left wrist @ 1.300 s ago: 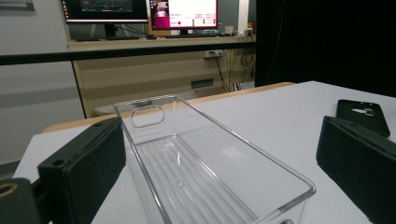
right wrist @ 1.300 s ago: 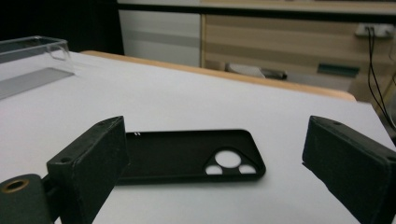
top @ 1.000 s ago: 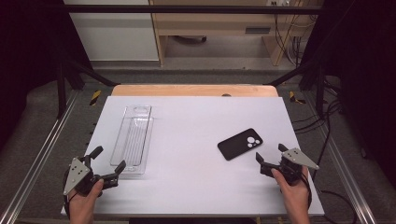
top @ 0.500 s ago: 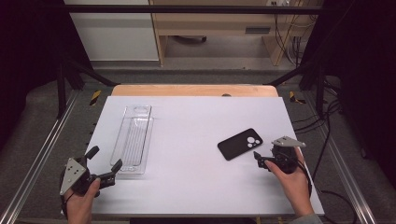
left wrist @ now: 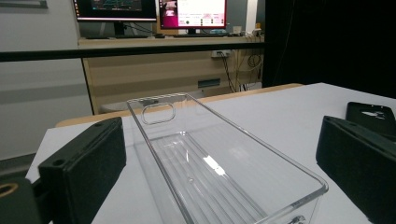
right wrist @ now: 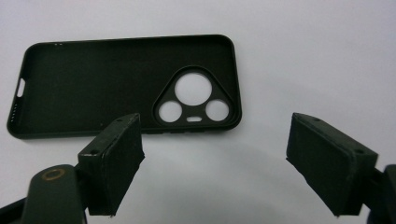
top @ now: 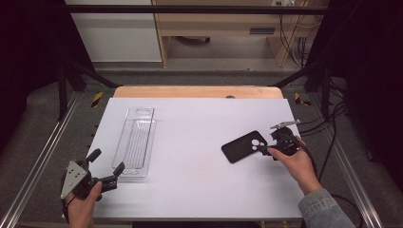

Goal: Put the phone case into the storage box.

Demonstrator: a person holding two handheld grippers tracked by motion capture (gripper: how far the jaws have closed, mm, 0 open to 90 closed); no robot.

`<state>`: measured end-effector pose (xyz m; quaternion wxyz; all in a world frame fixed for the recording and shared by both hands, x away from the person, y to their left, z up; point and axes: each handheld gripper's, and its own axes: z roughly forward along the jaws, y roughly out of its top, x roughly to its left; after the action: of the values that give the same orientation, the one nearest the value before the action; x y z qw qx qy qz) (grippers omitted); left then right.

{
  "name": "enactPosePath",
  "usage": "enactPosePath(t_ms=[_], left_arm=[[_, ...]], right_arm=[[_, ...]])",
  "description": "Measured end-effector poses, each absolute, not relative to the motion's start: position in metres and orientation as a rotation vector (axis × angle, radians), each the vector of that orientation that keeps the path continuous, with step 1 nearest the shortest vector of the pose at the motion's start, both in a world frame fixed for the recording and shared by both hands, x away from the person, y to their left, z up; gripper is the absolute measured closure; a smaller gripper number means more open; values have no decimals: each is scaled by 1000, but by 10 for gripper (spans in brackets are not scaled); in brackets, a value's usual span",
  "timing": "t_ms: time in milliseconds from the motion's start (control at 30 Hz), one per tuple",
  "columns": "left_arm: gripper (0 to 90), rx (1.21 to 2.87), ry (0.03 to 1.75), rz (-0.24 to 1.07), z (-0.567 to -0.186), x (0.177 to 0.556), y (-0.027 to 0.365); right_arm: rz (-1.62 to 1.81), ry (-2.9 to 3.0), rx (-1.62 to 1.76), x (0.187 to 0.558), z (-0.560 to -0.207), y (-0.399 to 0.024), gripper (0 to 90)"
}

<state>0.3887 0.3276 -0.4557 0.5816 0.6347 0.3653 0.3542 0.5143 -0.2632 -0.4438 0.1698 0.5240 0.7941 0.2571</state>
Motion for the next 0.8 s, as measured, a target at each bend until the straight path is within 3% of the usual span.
enactPosePath(t_ms=[200, 233, 333, 367, 567, 800], left_arm=[[14, 1472, 861, 836, -455, 388, 329], [14, 1470, 861, 838, -455, 388, 330], [14, 1465, 864, 839, -455, 387, 331], [14, 1465, 864, 838, -455, 388, 331], [13, 1463, 867, 838, -455, 388, 331], [13, 1460, 870, 838, -455, 388, 331]], right_arm=[[713, 2315, 1496, 533, -439, -266, 274], [703, 2319, 1501, 540, -437, -265, 332], [701, 2318, 1504, 544, -435, -264, 379], [704, 2318, 1505, 549, -435, -263, 440], [723, 2316, 1555, 556, -441, -265, 566], [748, 2308, 1578, 559, -445, -265, 646]])
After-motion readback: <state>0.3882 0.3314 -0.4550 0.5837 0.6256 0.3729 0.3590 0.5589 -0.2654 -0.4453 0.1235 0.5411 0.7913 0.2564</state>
